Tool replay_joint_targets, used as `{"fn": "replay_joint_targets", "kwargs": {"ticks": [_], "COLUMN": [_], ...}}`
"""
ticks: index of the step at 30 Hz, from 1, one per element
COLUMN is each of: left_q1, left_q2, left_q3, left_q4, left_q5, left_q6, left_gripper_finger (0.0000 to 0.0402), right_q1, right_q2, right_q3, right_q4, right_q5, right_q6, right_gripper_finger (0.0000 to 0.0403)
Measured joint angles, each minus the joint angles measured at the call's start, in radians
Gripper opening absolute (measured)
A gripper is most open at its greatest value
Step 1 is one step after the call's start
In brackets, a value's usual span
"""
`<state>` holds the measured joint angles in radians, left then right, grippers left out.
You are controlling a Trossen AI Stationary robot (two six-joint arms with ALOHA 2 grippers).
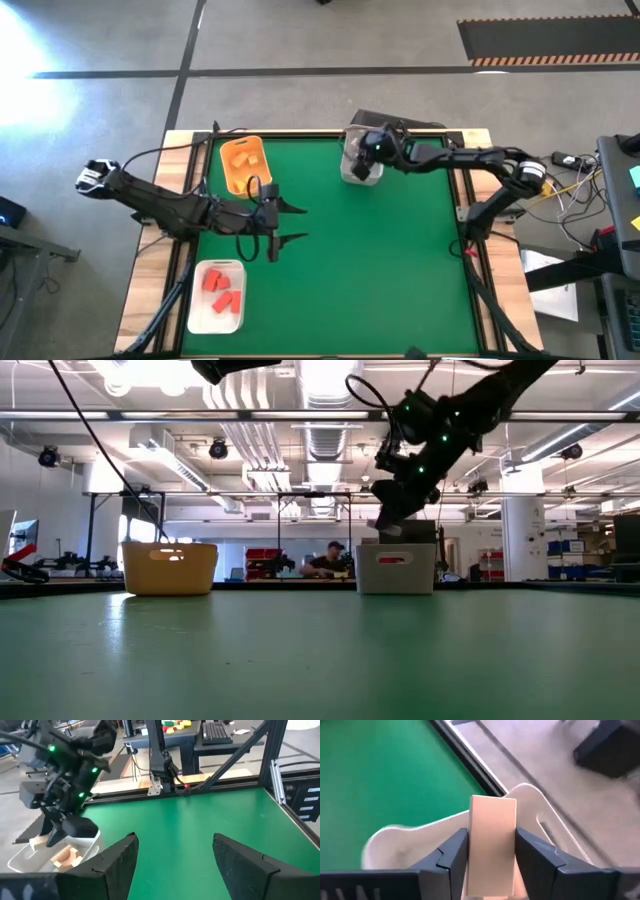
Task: Sort & place blocks by color
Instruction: Put the brown block into the gray bin, then return to Home Position
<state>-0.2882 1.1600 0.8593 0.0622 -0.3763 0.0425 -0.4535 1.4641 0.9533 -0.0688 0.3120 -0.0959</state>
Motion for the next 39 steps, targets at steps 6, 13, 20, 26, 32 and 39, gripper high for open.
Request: {"fn": "replay_joint_targets", "kwargs": {"ticks": [6, 13, 20, 26, 32, 39], "left_q1": [0.000, 0.000, -0.003, -0.011, -0.011, -0.011], "left_q2": [-0.021, -0.036, -0.132, -0.339, -0.541, -0.738], "left_q3": [-0.002, -0.014, -0.135, -0.328, -0.472, -0.586], "left_q4": [-0.043, -0.064, -0.161, -0.144, -0.082, -0.054], "left_q5": [-0.001, -0.006, 0.008, 0.018, 0.017, 0.017], "left_q6": [0.003, 0.048, 0.054, 0.018, 0.019, 0.017], "left_gripper_finger": [0.0239, 0.0239, 0.0239, 0.0239, 0.0239, 0.0239], "right_q1": [-0.082, -0.048, 0.151, 0.307, 0.349, 0.349], "right_q2": [0.004, -0.015, -0.118, -0.290, -0.482, -0.701], "right_q3": [-0.009, -0.018, -0.146, -0.352, -0.494, -0.616], "right_q4": [0.022, -0.001, 0.109, 0.293, 0.339, 0.341], "right_q5": [-0.084, -0.103, -0.111, -0.111, -0.110, -0.111], "right_q6": [0.058, 0.096, 0.086, 0.065, 0.016, -0.012], "right_gripper_finger": [0.0179, 0.0208, 0.0201, 0.0189, 0.0181, 0.0173]}}
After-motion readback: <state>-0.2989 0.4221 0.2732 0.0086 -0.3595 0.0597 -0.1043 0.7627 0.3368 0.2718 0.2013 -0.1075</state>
